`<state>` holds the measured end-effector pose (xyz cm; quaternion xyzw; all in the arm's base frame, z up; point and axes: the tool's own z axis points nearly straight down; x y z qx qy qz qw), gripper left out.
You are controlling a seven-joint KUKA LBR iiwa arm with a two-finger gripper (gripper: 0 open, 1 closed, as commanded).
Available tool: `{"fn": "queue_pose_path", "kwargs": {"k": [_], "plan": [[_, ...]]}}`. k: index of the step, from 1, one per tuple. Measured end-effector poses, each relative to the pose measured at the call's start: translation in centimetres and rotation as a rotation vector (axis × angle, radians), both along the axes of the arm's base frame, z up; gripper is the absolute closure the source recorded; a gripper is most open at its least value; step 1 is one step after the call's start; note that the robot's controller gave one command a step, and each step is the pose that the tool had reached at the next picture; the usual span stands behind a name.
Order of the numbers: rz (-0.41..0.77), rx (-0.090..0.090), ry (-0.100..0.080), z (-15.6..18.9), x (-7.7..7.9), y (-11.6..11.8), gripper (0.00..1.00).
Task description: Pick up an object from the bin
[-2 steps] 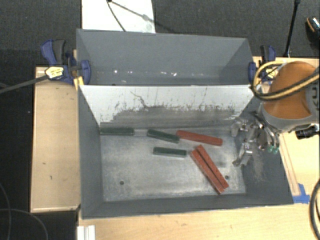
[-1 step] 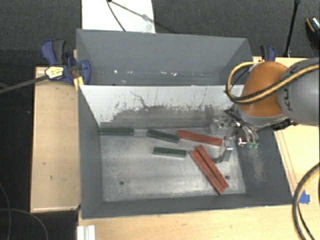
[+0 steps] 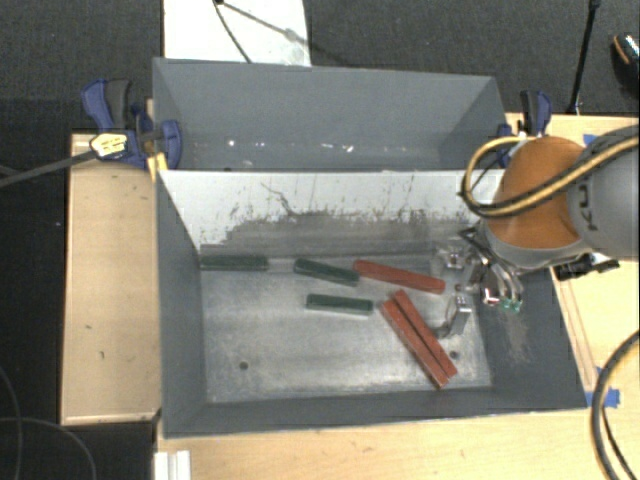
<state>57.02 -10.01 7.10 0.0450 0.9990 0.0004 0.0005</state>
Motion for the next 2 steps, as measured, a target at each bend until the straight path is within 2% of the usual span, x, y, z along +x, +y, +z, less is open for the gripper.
{"fn": "queue_pose_path", "kwargs": {"k": [1,2], "plan": [[0.006,-0.001,-0.001,0.0,0.1,0.0,1.00],[0.060,-0.003,-0.010,16.2,-1.7,-0.6,1.00]]}}
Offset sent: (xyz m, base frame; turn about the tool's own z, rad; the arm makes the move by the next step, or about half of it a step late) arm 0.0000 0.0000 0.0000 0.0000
